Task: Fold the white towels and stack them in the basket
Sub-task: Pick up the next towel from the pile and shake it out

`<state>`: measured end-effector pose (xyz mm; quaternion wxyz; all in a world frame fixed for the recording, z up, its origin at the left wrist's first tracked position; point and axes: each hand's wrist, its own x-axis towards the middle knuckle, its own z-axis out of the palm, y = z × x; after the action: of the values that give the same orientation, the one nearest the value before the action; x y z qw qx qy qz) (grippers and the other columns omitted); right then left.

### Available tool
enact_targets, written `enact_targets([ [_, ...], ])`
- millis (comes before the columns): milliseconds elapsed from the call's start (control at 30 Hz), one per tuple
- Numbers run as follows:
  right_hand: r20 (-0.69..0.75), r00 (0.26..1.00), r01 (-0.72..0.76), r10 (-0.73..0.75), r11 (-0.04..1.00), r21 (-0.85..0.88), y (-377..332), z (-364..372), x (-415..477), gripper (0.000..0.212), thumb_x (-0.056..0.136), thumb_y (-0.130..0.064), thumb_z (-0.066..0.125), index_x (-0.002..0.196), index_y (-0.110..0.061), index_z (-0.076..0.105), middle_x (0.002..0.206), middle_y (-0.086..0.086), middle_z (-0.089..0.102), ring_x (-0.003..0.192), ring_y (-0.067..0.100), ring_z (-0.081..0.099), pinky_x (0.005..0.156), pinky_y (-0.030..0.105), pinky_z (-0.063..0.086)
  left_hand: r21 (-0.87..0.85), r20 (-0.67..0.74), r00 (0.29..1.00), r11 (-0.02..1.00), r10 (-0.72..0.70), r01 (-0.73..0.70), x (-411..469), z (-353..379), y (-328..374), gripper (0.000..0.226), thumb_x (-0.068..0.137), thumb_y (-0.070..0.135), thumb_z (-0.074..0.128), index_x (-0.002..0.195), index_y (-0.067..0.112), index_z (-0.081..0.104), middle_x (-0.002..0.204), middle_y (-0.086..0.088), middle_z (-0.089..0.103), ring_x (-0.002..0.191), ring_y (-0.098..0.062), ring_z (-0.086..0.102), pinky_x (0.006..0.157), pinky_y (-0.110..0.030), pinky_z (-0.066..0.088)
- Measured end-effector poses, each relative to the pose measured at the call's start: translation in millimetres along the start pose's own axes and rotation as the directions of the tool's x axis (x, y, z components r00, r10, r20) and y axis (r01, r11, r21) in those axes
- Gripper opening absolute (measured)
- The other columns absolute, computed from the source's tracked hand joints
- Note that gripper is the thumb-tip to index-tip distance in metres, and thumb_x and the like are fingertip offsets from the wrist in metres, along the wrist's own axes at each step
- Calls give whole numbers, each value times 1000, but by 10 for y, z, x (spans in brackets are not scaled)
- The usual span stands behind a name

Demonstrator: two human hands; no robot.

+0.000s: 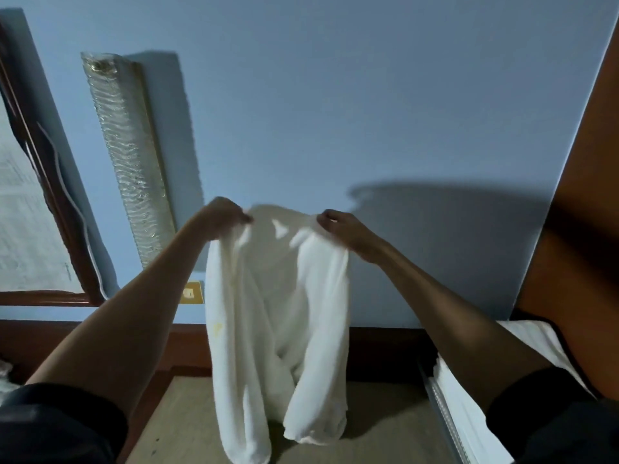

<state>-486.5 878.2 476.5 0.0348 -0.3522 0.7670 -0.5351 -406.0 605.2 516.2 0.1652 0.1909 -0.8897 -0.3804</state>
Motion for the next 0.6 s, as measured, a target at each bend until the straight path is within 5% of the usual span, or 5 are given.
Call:
enact_targets([
  [100,69,997,49,-47,999,-22,-149,-32,101,30,102,-42,57,80,-24,66,81,-12,60,77,4,54,74,23,40,-99,409,904,991,121,-89,-268,168,172,56,85,20,84,135,28,58,118,2,65,93,-12,68,65,-14,53],
  [200,127,991,47,-40,997,-55,-227,9,140,30,101,-44,59,81,-23,70,88,-7,69,85,8,63,84,28,47,-215,622,753,972,213,-96,-388,395,359,38,97,26,71,134,26,62,124,1,73,108,-16,72,84,-23,58],
  [367,87,995,-46,48,998,-31,-111,-222,-25,42,96,-57,60,78,-21,71,84,-8,71,80,8,67,78,25,49,-283,612,743,953,269,-112,-275,388,387,37,99,37,66,115,3,70,111,-16,72,94,-28,70,82,-37,60],
  [500,59,996,-73,73,997,0,-33,-308,-72,66,89,-71,59,79,-6,53,76,5,52,69,19,52,71,31,38,-425,489,810,899,323,-102,-163,438,442,33,98,38,66,101,5,67,90,-13,62,78,-25,61,66,-34,55],
  [600,54,994,-97,96,995,0,-45,-353,-80,85,80,-80,61,87,4,49,79,6,47,72,19,48,72,34,34,-570,317,897,818,307,-79,-97,499,478,35,97,35,69,104,2,69,91,-14,66,85,-29,65,70,-36,59],
])
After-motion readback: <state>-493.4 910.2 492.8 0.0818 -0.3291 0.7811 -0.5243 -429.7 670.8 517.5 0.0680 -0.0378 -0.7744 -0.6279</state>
